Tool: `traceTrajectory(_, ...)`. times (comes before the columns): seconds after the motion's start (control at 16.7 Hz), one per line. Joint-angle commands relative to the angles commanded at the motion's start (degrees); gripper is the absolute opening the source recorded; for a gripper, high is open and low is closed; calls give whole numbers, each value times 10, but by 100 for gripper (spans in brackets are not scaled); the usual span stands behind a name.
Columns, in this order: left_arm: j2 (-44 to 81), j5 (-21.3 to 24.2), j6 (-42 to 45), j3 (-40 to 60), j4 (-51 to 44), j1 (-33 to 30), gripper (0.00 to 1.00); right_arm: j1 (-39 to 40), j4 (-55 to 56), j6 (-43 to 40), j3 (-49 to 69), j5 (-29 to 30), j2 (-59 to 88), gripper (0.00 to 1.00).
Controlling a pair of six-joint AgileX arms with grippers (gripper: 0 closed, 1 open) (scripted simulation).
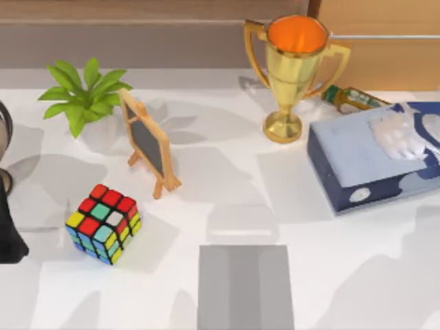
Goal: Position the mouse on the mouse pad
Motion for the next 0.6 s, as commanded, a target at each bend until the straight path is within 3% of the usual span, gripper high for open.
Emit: traceTrajectory(0.6, 0, 0, 0, 0, 0, 0, 100, 37, -195, -27, 95, -7, -74, 0)
